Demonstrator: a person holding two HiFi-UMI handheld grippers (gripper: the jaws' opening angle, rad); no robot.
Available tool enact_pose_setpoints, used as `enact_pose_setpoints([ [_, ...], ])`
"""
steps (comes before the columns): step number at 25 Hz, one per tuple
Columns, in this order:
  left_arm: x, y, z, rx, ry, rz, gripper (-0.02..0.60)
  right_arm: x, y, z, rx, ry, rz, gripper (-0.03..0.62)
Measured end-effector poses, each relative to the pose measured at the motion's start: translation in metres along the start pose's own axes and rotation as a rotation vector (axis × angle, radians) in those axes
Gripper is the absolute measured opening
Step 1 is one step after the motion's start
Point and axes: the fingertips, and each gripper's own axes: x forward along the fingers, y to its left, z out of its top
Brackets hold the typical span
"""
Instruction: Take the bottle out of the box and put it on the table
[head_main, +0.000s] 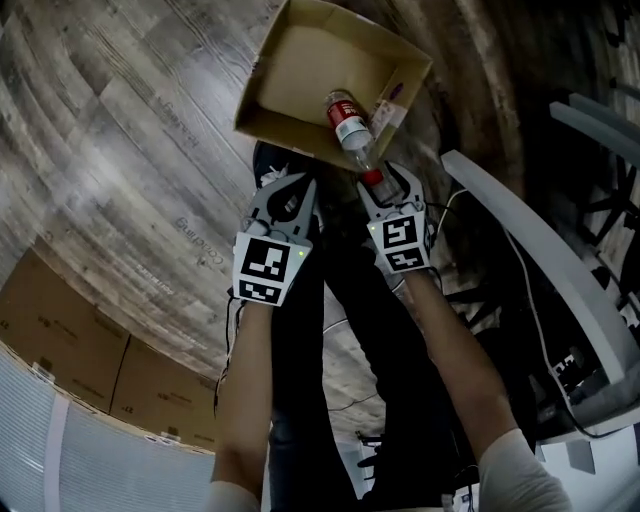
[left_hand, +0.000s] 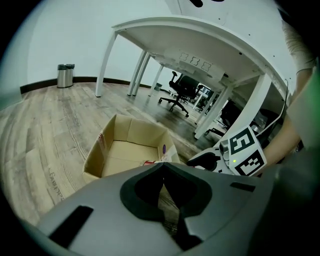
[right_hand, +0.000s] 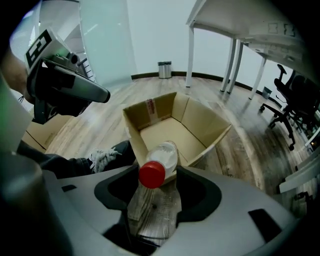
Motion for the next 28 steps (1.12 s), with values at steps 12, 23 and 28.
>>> enact_pose_setpoints([
  [12,-0.023,0.0,0.006,-0.025,-0.031,0.022,0.014,0.003,-0.005,0.035,-0.111,0.026,-0.1,0.183],
  [23,-0.061,0.029,0.06,-0.015,-0.022,0.03,0.014,-0.032,-0.005,0.09,-0.152,0.102,-0.028,0.181],
  [28,-0.08,0.028,0.108,0.027,-0.02,0.017,0.014,-0.077,0.0,0.118,-0.162,0.101,-0.003,0.181],
])
